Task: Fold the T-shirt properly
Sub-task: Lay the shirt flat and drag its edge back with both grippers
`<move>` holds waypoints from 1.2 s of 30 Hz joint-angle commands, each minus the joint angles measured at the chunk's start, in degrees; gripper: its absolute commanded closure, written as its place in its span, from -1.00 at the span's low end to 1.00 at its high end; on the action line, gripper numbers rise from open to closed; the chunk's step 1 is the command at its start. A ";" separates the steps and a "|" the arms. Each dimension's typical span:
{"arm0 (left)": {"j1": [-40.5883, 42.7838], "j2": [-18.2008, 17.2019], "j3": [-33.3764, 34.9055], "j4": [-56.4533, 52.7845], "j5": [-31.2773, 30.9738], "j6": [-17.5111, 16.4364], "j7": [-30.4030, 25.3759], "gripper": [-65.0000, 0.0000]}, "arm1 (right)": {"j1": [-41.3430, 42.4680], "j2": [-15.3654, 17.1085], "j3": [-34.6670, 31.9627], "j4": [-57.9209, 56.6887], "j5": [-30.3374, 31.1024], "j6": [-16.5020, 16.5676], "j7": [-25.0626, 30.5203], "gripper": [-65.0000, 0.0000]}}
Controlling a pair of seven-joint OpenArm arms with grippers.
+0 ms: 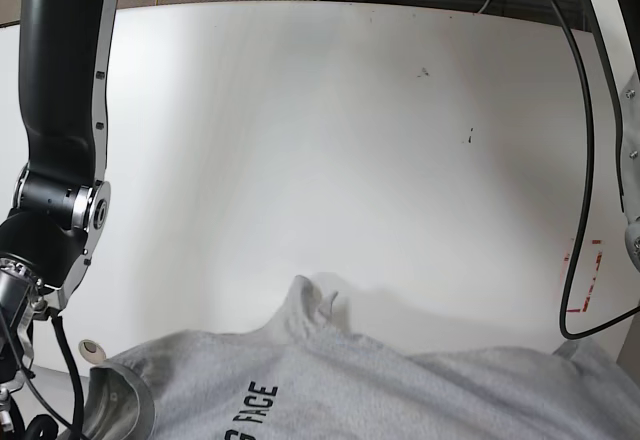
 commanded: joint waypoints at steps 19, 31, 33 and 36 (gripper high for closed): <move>30.97 -0.16 -9.98 22.03 -0.94 -0.21 7.28 0.97 | -26.37 0.07 6.45 24.13 -0.30 -0.49 -9.95 0.96; 61.12 -0.07 -21.32 28.44 -1.12 -7.20 7.54 0.97 | -54.59 -8.45 24.12 24.39 0.14 -0.49 -3.62 0.98; 65.16 0.01 -22.72 28.53 -1.12 -7.20 7.19 0.97 | -58.73 -10.04 26.05 24.39 0.14 -0.49 -1.33 0.98; 70.61 0.01 -23.87 28.53 -1.21 -7.20 5.52 0.97 | -63.65 -11.97 27.90 24.30 0.14 -0.49 0.34 0.98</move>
